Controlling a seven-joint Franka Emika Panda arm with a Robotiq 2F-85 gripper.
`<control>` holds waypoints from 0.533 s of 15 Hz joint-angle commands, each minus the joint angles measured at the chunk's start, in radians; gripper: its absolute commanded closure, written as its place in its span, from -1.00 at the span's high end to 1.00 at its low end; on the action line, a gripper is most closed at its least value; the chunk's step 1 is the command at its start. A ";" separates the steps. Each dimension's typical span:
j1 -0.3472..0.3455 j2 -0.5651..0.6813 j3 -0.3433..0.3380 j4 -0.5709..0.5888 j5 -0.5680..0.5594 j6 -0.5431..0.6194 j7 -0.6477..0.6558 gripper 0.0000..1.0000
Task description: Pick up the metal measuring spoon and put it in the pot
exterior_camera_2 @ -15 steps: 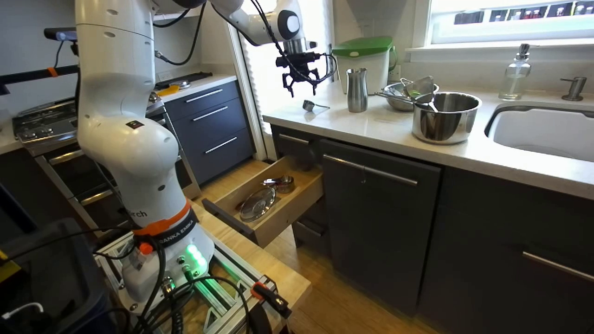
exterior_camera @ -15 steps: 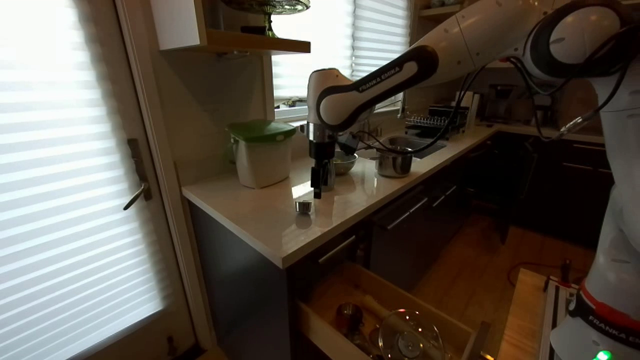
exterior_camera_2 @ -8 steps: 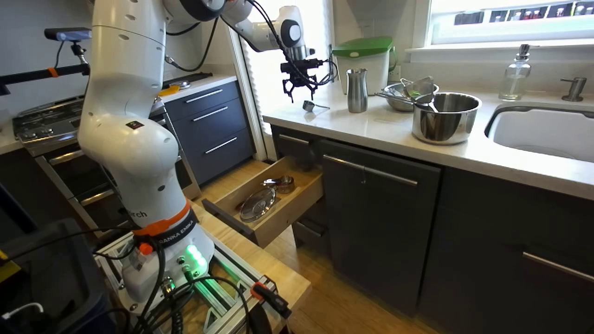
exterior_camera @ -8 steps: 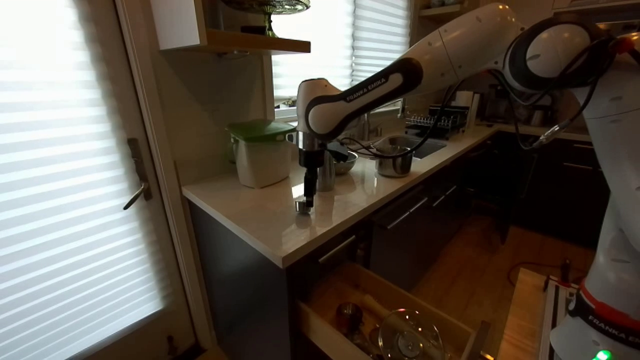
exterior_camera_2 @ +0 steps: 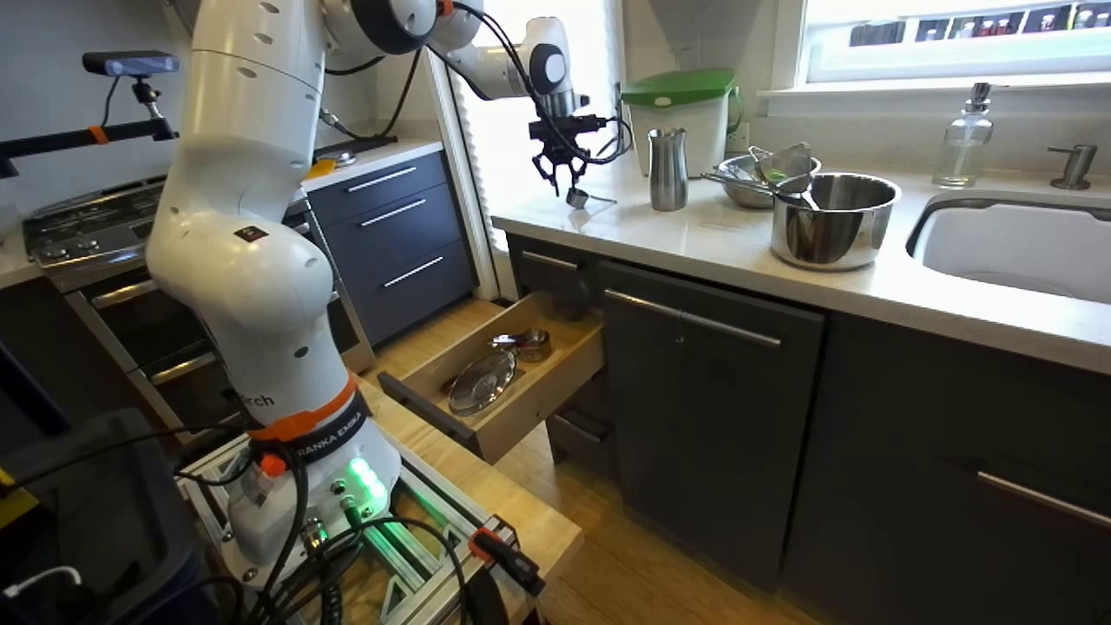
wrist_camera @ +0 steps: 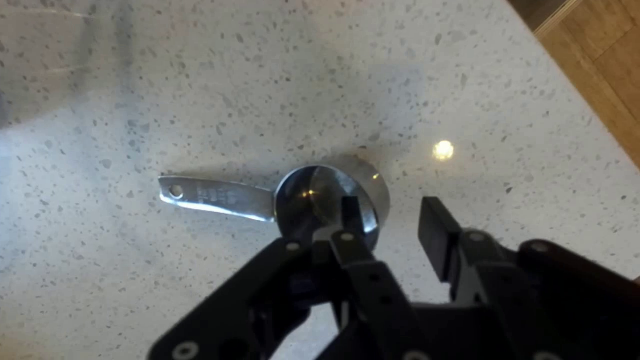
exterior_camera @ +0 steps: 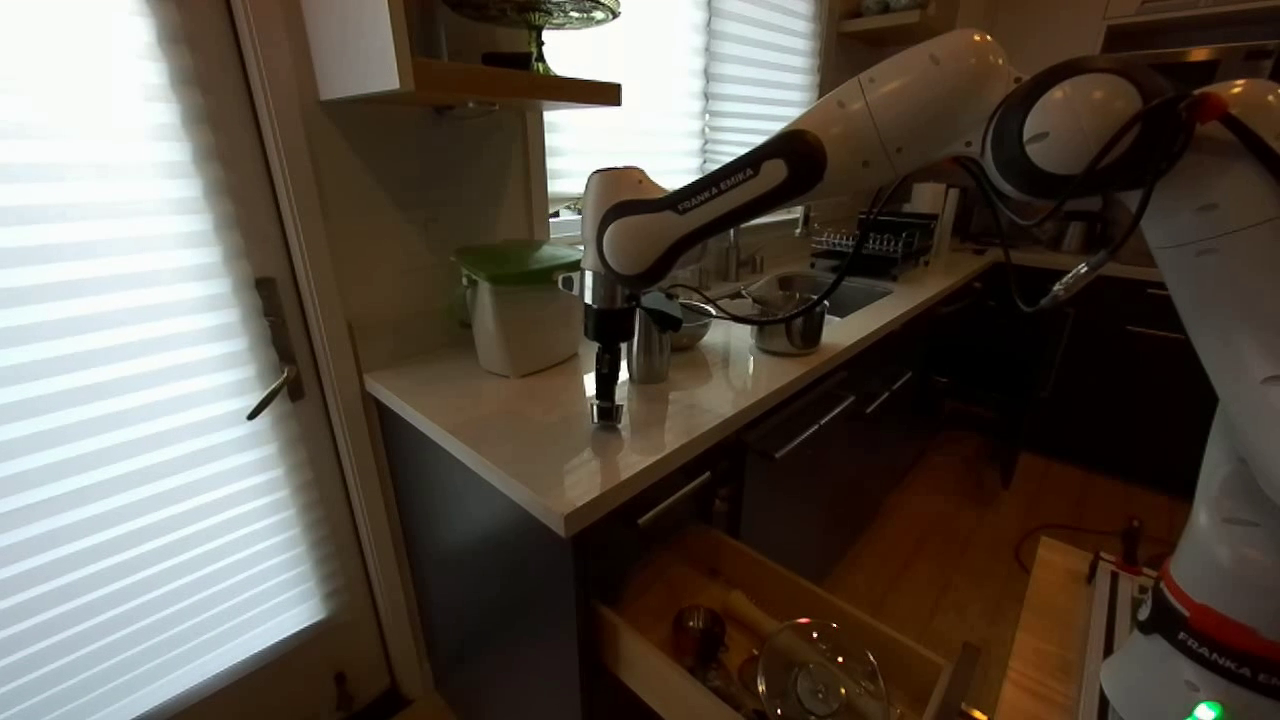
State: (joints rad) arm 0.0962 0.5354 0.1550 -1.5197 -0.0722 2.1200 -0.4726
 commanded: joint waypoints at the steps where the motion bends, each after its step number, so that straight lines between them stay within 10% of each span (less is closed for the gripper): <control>1: -0.012 0.035 0.018 0.043 0.018 -0.009 -0.030 -0.77; 8: -0.016 -0.040 0.034 -0.006 0.048 0.037 -0.009 -0.98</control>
State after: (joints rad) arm 0.0951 0.5521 0.1630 -1.4856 -0.0658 2.1219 -0.4761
